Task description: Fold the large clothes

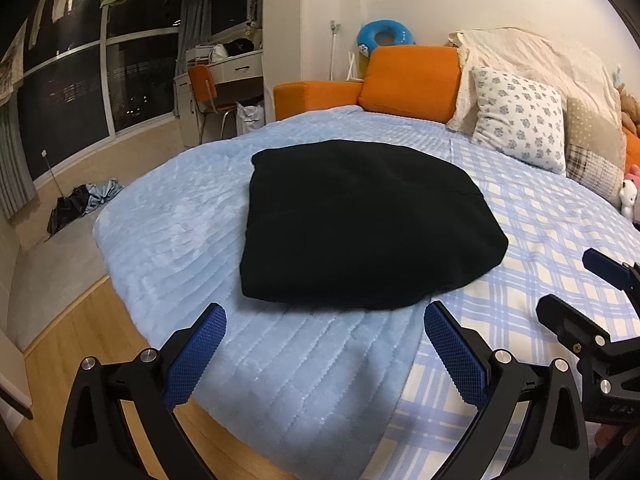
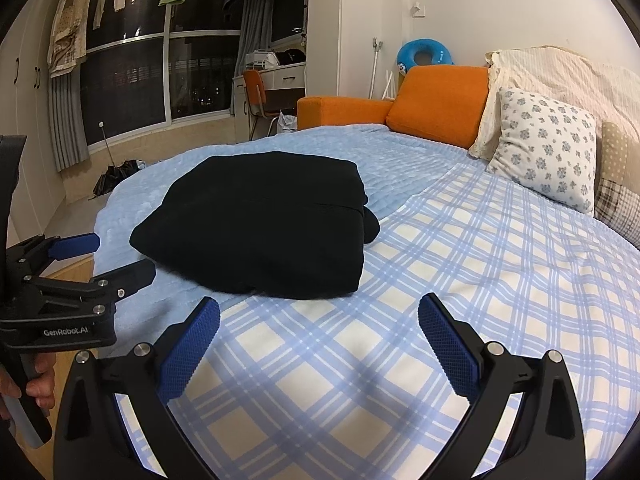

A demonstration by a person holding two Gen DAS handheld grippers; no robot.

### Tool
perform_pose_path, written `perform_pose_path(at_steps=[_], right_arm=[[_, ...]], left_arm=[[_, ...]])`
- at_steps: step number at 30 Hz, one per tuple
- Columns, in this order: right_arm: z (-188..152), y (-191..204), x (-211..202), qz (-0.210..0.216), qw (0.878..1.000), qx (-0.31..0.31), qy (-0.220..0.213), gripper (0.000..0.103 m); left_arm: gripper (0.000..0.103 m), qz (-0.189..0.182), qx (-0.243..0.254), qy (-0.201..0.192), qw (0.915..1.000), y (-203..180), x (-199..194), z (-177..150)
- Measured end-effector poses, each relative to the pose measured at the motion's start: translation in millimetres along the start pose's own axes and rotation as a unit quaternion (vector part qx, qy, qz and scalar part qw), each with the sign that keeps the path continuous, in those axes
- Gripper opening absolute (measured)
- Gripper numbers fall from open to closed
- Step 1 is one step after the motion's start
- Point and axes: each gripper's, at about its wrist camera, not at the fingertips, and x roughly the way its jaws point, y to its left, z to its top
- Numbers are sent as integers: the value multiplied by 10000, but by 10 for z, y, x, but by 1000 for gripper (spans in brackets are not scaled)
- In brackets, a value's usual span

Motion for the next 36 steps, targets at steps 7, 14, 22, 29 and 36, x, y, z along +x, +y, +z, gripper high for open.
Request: perform_pose_path(at_steps=[7,14,22,29,36], right_arm=[[-9,-14,3,10,10000,8,-5,98],[-15,-16,2,12,10000,8,-9,98],[-37,-20,-3,13,10000,16,-1,98],[-28,-13,2,11,10000,16,-1,98],[-56,-11,1,13,10000,9,21,98]], left_arm=[[100,101,29,-142,9998,-29,-66,-28],[100,100,117,-245,9996,-68,-122,-11],[100,90,145,-253,9995,-83,-132,9],[100,87,163,-228,9996,-88,-143,-2],[100,75,117,-214,9997,-84,-159,-7]])
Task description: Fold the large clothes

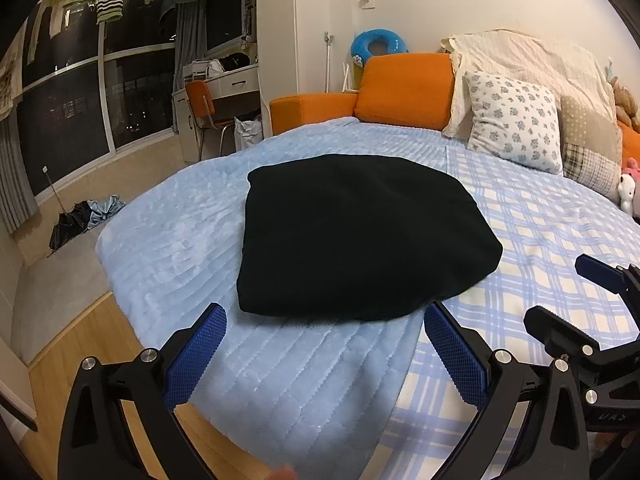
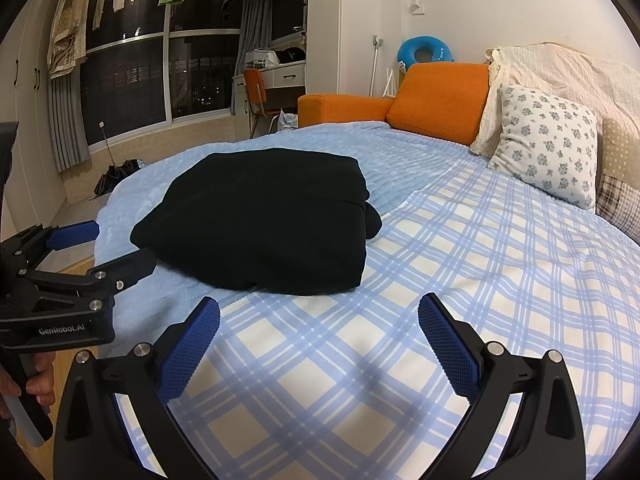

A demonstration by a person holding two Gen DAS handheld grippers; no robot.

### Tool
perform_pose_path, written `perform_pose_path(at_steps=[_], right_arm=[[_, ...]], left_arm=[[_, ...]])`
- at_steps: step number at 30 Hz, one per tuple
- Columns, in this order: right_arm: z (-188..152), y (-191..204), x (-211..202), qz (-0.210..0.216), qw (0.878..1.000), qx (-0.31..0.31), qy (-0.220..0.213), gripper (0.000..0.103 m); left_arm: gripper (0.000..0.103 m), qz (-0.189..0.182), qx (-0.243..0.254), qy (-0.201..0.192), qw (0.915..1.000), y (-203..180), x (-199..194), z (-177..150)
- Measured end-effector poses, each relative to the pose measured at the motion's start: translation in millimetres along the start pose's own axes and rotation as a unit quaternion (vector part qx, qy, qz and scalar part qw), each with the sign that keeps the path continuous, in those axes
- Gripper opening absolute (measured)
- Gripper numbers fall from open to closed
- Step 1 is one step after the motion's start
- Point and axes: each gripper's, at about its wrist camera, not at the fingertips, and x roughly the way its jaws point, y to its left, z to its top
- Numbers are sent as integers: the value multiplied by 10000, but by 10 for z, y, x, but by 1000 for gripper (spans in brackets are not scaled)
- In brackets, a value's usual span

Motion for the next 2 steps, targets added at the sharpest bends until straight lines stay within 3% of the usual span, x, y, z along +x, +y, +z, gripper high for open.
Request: perform_pose_path(at_steps=[2], right_arm=[[-2,-2,8,2,10000,-4,5,98]], left_arm=[[100,17,25,-3,10000,-6,-8,-5]])
